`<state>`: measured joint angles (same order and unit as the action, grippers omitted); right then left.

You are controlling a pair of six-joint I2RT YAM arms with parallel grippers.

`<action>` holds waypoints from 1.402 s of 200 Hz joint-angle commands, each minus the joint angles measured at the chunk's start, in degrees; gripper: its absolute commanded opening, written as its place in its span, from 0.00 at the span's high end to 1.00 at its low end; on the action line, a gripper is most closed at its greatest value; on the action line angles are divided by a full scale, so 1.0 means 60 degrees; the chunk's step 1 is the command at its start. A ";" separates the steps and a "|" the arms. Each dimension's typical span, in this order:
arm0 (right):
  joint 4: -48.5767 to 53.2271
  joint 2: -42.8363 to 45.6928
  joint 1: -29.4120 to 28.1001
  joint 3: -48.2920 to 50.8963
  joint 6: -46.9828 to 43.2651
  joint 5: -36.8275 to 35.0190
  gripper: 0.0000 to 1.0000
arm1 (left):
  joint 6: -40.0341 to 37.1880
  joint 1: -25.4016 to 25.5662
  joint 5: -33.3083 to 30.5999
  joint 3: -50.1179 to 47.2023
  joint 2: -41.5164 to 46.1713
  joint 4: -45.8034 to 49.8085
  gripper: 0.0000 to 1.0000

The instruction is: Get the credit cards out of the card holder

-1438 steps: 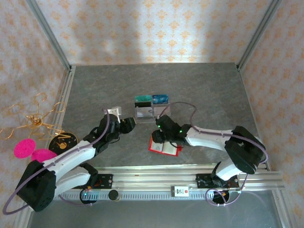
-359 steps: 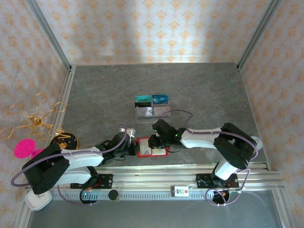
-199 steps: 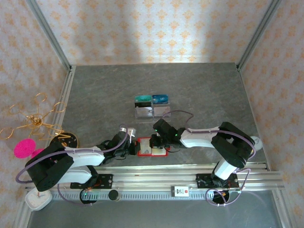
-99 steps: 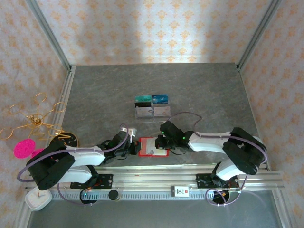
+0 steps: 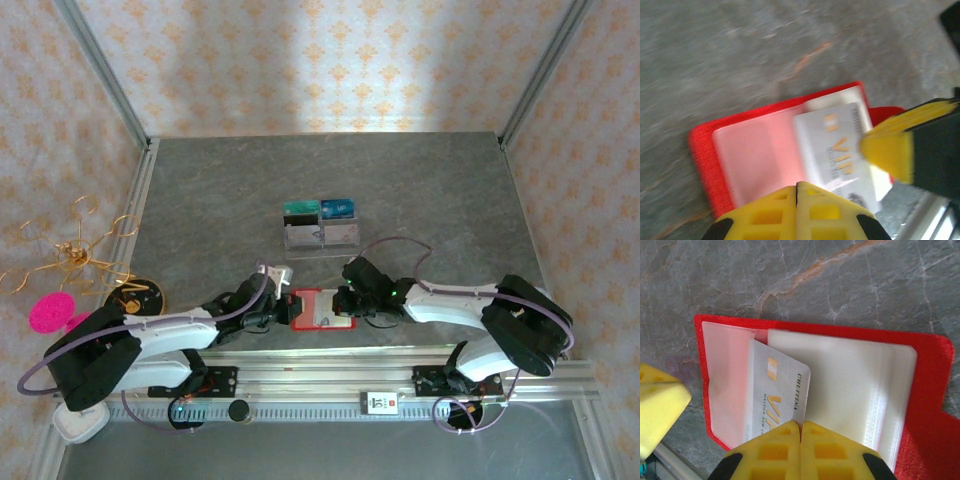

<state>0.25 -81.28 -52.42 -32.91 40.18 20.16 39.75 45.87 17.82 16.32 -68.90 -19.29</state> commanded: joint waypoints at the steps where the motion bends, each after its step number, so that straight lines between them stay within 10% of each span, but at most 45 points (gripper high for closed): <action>1: -0.0094 -0.0126 0.0022 0.0235 -0.0294 -0.0101 1.00 | -0.0354 0.0275 0.0396 0.0692 -0.0807 0.0050 0.96; 82: -0.0829 -0.0253 0.0036 0.0574 -0.0398 0.0256 1.00 | -0.0372 0.0386 0.0487 0.1075 -0.2344 0.0429 1.00; 133: -0.1562 -0.0673 0.0029 0.0588 -0.0289 0.0875 0.83 | -0.0362 0.0401 0.0794 0.1120 -0.2739 0.0253 1.00; 159: -0.1553 -0.0633 0.0037 0.0614 -0.0234 0.0749 1.00 | -0.0427 0.0398 0.0807 0.1119 -0.2740 0.0266 1.00; 220: -0.0393 0.2201 0.0183 0.1105 -0.1104 -0.0512 1.00 | -0.0601 0.0397 0.0739 0.1163 -0.2700 0.0322 1.00; 280: 0.1187 0.3519 0.0189 -0.0838 -0.3375 -0.1713 1.00 | -0.0613 0.0161 0.0083 0.1891 -0.0203 0.1542 0.56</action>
<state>2.26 -60.77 -51.42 -31.55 29.04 15.88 36.56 47.92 21.47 24.73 -78.35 -15.46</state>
